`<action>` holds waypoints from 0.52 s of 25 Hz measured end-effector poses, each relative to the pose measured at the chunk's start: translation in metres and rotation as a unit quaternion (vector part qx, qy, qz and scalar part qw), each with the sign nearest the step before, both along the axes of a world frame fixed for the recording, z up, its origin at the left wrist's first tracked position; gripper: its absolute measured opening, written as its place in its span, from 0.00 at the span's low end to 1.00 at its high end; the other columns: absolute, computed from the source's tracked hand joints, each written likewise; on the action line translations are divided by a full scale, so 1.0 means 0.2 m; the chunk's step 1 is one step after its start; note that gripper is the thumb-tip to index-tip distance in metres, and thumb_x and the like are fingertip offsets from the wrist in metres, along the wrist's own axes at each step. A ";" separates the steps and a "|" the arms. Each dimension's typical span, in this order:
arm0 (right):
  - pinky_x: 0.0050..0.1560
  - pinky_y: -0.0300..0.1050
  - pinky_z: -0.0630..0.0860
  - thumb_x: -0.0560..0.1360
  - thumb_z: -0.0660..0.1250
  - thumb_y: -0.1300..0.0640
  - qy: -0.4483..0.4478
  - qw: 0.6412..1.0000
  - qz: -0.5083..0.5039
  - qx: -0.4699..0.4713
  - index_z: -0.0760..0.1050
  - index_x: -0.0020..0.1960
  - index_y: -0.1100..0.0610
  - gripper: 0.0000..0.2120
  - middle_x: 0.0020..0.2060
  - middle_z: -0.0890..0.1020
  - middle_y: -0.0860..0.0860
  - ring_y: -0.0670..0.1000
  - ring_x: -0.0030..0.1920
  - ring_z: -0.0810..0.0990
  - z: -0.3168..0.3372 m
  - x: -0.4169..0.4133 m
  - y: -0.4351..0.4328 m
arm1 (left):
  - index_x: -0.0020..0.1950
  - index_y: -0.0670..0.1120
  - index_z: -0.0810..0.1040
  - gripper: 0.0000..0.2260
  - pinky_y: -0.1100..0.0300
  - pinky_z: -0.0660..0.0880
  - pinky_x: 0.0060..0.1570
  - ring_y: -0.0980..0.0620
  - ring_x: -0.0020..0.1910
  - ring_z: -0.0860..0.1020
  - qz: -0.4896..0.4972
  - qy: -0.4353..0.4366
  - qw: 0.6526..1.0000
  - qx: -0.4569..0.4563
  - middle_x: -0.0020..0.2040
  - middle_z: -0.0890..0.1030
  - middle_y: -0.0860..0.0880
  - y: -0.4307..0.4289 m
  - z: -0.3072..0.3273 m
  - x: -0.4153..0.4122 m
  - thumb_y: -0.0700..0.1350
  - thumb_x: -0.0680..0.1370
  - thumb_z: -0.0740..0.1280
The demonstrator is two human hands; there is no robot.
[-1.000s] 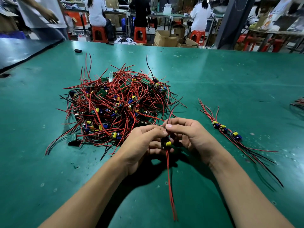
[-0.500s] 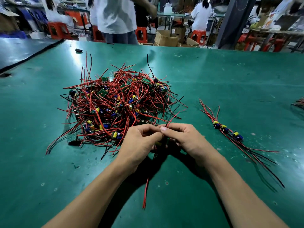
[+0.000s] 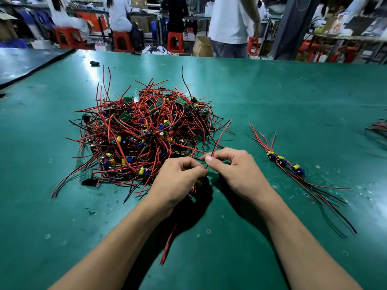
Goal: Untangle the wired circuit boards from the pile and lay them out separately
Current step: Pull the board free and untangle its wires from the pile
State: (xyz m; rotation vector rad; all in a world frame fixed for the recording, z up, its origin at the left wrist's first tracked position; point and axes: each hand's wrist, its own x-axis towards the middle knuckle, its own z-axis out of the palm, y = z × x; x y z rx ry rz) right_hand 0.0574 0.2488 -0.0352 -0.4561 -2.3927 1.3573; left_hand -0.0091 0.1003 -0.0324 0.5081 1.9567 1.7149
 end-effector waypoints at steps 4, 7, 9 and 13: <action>0.48 0.29 0.70 0.78 0.71 0.56 0.030 0.999 -0.027 0.016 0.86 0.51 0.55 0.06 0.48 0.85 0.47 0.38 0.49 0.80 0.00 -0.01 -0.01 | 0.38 0.41 0.83 0.04 0.62 0.72 0.31 0.52 0.31 0.77 -0.010 -0.005 1.000 -0.013 0.33 0.82 0.46 0.00 0.01 -0.01 0.38 0.73 0.71; 0.42 0.26 0.67 0.77 0.71 0.59 0.073 0.994 -0.058 0.052 0.86 0.51 0.54 0.05 0.44 0.83 0.45 0.36 0.46 0.78 -0.02 -0.03 -0.02 | 0.37 0.42 0.83 0.05 0.63 0.70 0.29 0.52 0.30 0.76 -0.010 -0.013 1.000 -0.010 0.32 0.81 0.47 0.00 0.01 -0.01 0.38 0.72 0.71; 0.42 0.26 0.67 0.76 0.72 0.59 0.102 0.988 -0.084 0.082 0.86 0.50 0.54 0.05 0.43 0.83 0.45 0.36 0.47 0.78 -0.04 -0.04 -0.02 | 0.36 0.42 0.83 0.05 0.65 0.70 0.29 0.53 0.29 0.76 -0.012 -0.016 1.000 -0.008 0.32 0.82 0.47 0.00 0.02 0.00 0.38 0.73 0.71; 0.47 0.27 0.69 0.77 0.72 0.59 0.150 0.972 -0.133 0.119 0.86 0.50 0.55 0.05 0.43 0.83 0.45 0.34 0.46 0.78 -0.07 -0.05 0.00 | 0.36 0.44 0.83 0.06 0.68 0.70 0.28 0.56 0.27 0.75 -0.026 -0.013 0.999 -0.018 0.32 0.82 0.48 0.00 0.04 0.00 0.38 0.73 0.72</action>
